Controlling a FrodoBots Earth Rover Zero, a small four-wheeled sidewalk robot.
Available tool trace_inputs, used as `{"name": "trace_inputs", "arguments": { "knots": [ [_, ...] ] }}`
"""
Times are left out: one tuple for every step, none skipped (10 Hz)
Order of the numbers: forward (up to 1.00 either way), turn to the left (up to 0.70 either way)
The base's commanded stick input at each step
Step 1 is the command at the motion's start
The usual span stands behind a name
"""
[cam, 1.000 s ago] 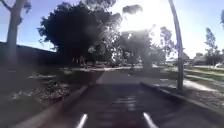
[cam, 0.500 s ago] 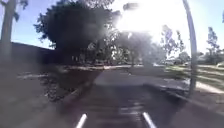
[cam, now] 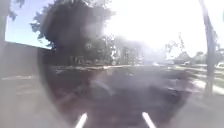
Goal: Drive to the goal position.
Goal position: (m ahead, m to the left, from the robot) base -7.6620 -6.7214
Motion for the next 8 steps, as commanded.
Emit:
{"name": "trace_inputs", "arguments": {
  "knots": [
    [1.00, 0.00],
    [1.00, 0.00],
    [1.00, 0.00],
    [1.00, 0.00],
    [1.00, 0.00],
    [1.00, 0.00],
    [1.00, 0.00],
    [1.00, 0.00]
  ]
}}
